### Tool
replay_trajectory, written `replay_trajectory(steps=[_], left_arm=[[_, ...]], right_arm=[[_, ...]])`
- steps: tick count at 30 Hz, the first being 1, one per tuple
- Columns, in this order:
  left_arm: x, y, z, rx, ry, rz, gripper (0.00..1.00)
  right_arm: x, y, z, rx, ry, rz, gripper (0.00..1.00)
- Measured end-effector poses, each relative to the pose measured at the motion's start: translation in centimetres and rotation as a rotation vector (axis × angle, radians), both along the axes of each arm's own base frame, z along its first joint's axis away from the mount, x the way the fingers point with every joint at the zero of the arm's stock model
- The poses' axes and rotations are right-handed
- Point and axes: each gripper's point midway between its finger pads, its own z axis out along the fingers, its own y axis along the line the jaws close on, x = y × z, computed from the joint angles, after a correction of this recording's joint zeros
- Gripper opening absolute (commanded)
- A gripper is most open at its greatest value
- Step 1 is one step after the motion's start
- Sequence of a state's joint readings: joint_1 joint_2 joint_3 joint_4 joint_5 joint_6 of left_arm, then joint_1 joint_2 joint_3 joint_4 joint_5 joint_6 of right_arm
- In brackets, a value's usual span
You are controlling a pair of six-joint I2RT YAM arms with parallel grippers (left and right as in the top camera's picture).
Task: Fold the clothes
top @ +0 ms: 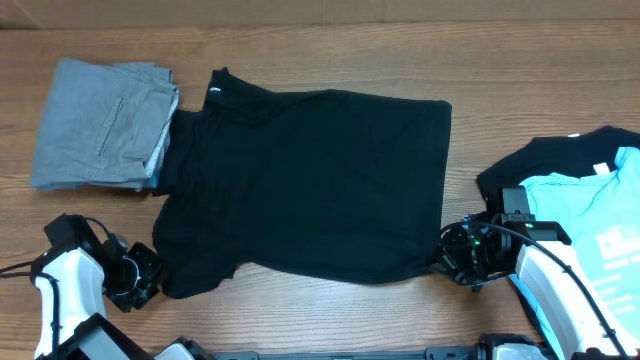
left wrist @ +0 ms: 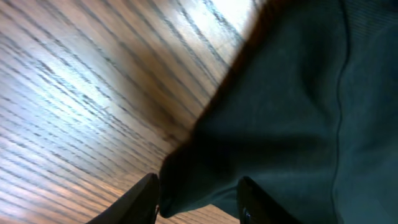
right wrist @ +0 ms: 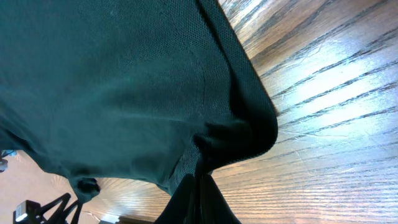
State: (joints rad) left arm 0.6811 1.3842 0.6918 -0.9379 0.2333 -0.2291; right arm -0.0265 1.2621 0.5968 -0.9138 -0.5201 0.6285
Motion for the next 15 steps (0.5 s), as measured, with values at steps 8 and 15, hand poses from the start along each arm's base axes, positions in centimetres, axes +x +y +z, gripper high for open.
replay_trajectory(steps=[8,15], left_arm=[[-0.5,-0.6,-0.5,-0.026,0.017,0.012,0.50],[-1.4,-1.6,-2.6,-0.083,0.074,0.043,0.16]], right_arm=[[0.0,0.0,0.0,0.000,-0.001,0.001,0.04],[0.1,0.0,0.0,0.000,-0.005,0.001,0.04]])
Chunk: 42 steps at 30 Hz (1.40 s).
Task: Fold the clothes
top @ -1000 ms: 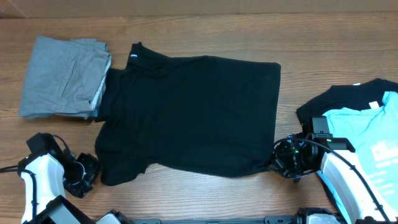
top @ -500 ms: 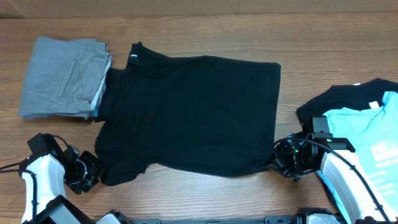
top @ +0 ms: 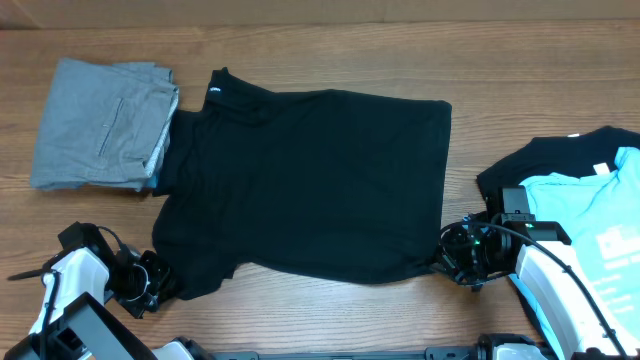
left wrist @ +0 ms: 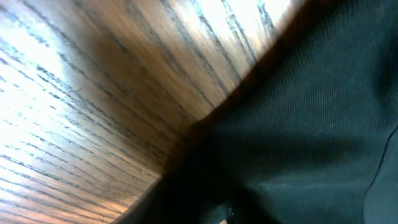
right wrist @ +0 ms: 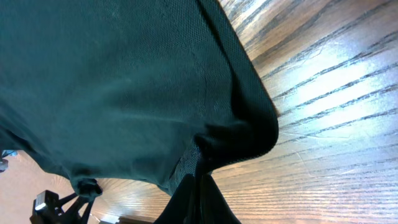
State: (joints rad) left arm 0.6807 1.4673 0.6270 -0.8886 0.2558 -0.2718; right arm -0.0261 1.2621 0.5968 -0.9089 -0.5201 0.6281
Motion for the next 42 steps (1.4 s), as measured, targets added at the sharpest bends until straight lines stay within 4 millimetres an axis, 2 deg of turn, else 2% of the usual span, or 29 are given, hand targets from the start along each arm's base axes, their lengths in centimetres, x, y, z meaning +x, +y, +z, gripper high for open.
replay_trajectory(steps=[5,8,10,14,17,20,22,28,32,36,42], left_arm=[[-0.2,-0.6,0.0,-0.035,0.006,-0.009,0.04],[-0.6,-1.3,0.9,-0.077,0.029,-0.032,0.04],[-0.1,-1.3,1.8,-0.097,0.012,-0.051,0.04],[1.4,-1.9,3.9,-0.163,-0.062,-0.088,0.04],[2.1,-2.3,5.8,-0.176,-0.130,-0.120,0.04],[2.7,-2.5,7.2,-0.161,-0.201,-0.143,0.04],[2.8,-2.7,8.1,-0.150,-0.242,-0.152,0.04],[1.7,-4.4,11.2,-0.134,-0.319,-0.172,0.07],[1.1,-5.0,13.0,-0.112,-0.348,-0.180,0.10],[1.3,-4.7,14.2,-0.072,-0.388,-0.190,0.12],[1.7,-4.3,14.2,-0.047,-0.401,-0.194,0.15]], right_arm=[[0.0,0.0,0.0,0.000,0.000,-0.001,0.04],[0.0,0.0,0.0,-0.001,-0.002,0.004,0.04],[-0.3,-0.2,0.2,-0.011,0.010,0.013,0.04],[-0.5,-1.1,1.8,-0.074,0.048,0.021,0.04],[0.0,-2.6,4.7,-0.170,0.044,0.000,0.04],[0.1,-3.7,6.3,-0.232,0.031,-0.031,0.04],[-0.3,-4.1,6.9,-0.256,0.037,-0.050,0.04],[-3.2,-4.7,7.4,-0.299,0.131,-0.077,0.04],[-4.0,-5.0,8.1,-0.319,0.104,-0.088,0.04],[-3.5,-5.4,8.5,-0.338,0.046,-0.098,0.04],[-0.4,-5.5,8.6,-0.335,-0.066,-0.124,0.04]])
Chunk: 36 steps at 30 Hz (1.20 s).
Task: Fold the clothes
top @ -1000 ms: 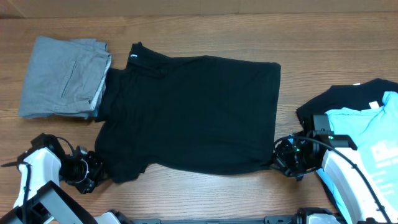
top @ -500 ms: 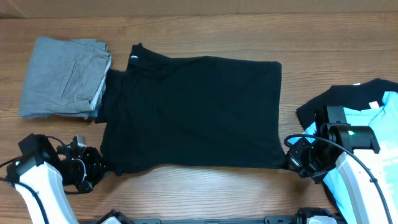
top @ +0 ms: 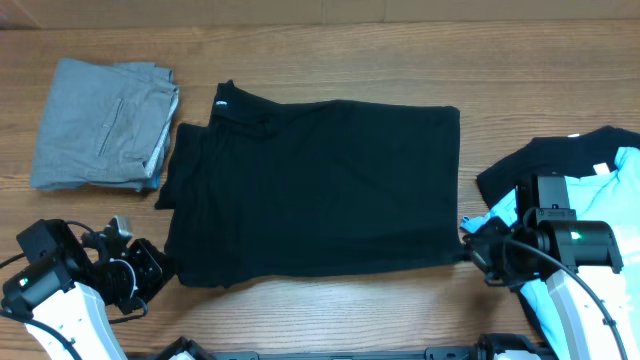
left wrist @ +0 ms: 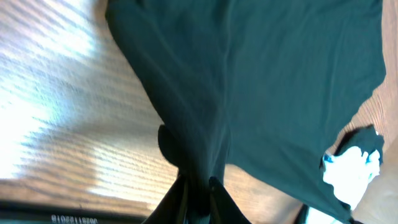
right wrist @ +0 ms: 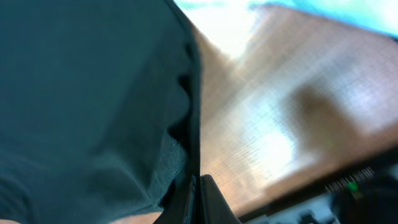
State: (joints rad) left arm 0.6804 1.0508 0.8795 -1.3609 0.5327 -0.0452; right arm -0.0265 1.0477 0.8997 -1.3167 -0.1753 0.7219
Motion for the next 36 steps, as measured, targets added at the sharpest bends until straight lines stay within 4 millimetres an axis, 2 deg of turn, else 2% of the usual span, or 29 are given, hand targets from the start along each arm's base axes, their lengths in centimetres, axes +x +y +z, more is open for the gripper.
replay_trajectory(steps=[2,6,10,12,13,15,18,19,20,26,29,32,36], left_arm=[[0.6,0.5,0.0,0.024,-0.027,0.001,0.16],[3.6,2.6,0.9,0.112,-0.168,0.001,0.17],[5.9,3.5,2.1,0.152,-0.291,-0.010,0.17],[6.7,3.6,2.7,0.155,-0.338,-0.018,0.20],[6.8,3.5,2.8,0.153,-0.347,-0.025,0.21],[6.3,1.7,2.6,0.098,-0.317,-0.066,0.24],[5.0,-1.5,2.0,0.025,-0.248,-0.155,0.32],[4.7,-2.9,1.6,0.007,-0.228,-0.202,0.39],[4.1,-4.1,0.7,-0.007,-0.189,-0.236,0.40],[0.3,-6.6,-6.3,-0.057,0.063,-0.193,0.39],[-0.9,-6.9,-8.2,-0.076,0.129,-0.140,0.41],[-1.1,-6.1,-9.8,-0.034,0.155,-0.083,0.41],[-0.2,-4.7,-10.7,0.037,0.135,-0.033,0.31]], right_arm=[[1.1,0.0,0.0,0.000,-0.030,-0.004,0.04],[3.9,-0.1,-0.9,0.000,-0.066,-0.009,0.04],[6.3,-0.2,-2.7,0.000,-0.055,-0.010,0.04],[6.9,-0.2,-3.7,0.001,-0.035,-0.011,0.04],[7.1,-0.2,-4.0,0.001,-0.029,-0.011,0.04],[7.0,-0.2,-4.7,0.001,0.002,-0.010,0.04],[7.0,-0.2,-4.8,0.002,0.007,-0.010,0.04],[7.0,-0.2,-4.8,0.002,0.007,-0.011,0.04],[7.0,-0.2,-4.8,0.002,0.007,-0.010,0.04],[6.6,0.0,-4.8,0.013,0.021,-0.008,0.04],[6.6,0.0,-4.8,0.014,0.024,-0.008,0.04],[6.6,0.0,-4.8,0.015,0.023,-0.008,0.04],[6.5,0.0,-4.8,0.014,0.024,-0.008,0.04]])
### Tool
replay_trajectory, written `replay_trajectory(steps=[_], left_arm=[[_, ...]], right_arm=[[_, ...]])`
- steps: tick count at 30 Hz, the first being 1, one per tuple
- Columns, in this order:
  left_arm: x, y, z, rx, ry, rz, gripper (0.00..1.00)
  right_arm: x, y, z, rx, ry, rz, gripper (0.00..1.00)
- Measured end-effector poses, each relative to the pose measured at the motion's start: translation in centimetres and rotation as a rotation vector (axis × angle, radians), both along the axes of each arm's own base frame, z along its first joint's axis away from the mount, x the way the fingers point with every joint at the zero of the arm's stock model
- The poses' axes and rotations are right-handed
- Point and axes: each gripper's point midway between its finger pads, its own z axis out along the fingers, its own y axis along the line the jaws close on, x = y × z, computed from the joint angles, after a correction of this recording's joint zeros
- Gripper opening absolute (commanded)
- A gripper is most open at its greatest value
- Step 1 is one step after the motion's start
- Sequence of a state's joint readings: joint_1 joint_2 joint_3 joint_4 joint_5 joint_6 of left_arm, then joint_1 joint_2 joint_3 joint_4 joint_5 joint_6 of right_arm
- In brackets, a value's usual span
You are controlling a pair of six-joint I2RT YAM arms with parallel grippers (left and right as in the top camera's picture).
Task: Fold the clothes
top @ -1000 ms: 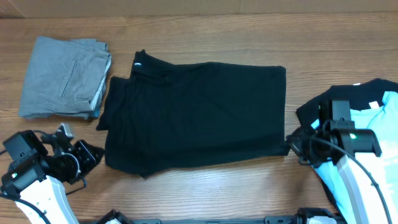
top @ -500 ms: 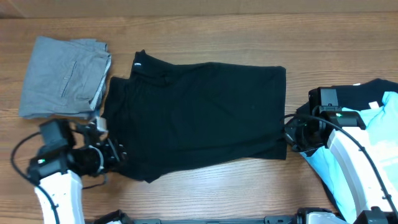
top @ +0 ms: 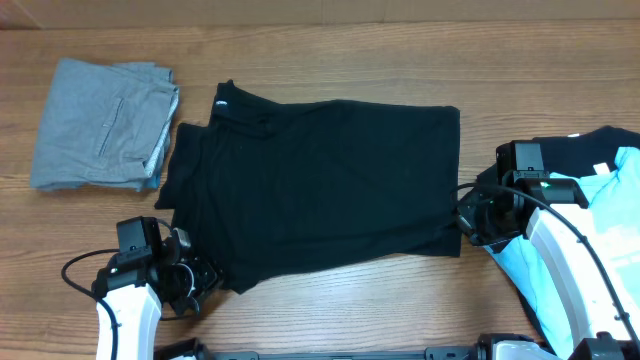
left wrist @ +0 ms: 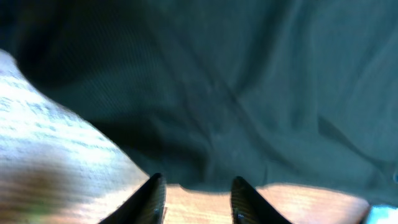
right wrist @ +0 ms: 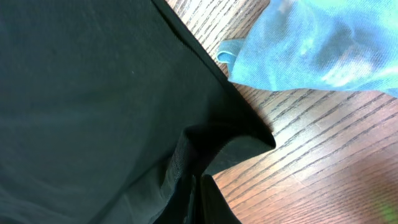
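A black T-shirt [top: 320,180] lies spread flat across the middle of the table, collar at the far left. My left gripper [top: 195,278] stands open at the shirt's near-left edge. In the left wrist view the shirt's edge [left wrist: 205,124] sits just ahead of the left gripper [left wrist: 196,202], with bare wood between the fingers. My right gripper [top: 462,222] is shut on the shirt's near-right corner. The right wrist view shows that corner [right wrist: 236,140] bunched into the closed right gripper [right wrist: 199,196].
A folded grey garment [top: 100,125] lies at the far left. A pile of black and light-blue clothes [top: 590,190] sits at the right edge beside my right arm. Its light-blue cloth [right wrist: 317,43] lies close to the held corner.
My left gripper has let go of the shirt's near-left corner, stands open and sits further right. The near-left edge now lies slack and slanted. My right gripper, still shut, sits a little farther back.
My left gripper was open at the shirt's near-left corner while the right held the near-right corner. Then the left pressed onto that corner. Then both were shut and the shirt lay pulled straight. Now only the right holds it.
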State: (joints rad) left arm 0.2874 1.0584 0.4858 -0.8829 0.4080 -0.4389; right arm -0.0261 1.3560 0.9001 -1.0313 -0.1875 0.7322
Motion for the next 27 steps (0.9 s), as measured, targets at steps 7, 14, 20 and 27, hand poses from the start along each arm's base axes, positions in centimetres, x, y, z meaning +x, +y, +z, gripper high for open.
replay_trajectory(steps=[7,14,20,27], left_arm=[[0.3,0.9,-0.8,0.054,-0.009,0.016,0.15],[0.6,0.7,-0.4,0.043,-0.024,0.003,0.04],[4.5,1.5,6.0,0.064,-0.153,-0.033,0.04],[5.3,1.5,9.2,0.070,-0.196,-0.065,0.42]], right_arm=[[0.2,0.0,0.0,-0.001,-0.009,0.007,0.04],[0.1,0.0,0.0,-0.006,-0.013,0.040,0.04],[-0.1,0.0,0.0,-0.010,-0.012,0.068,0.04],[-0.1,0.0,0.0,-0.013,-0.013,0.083,0.04]])
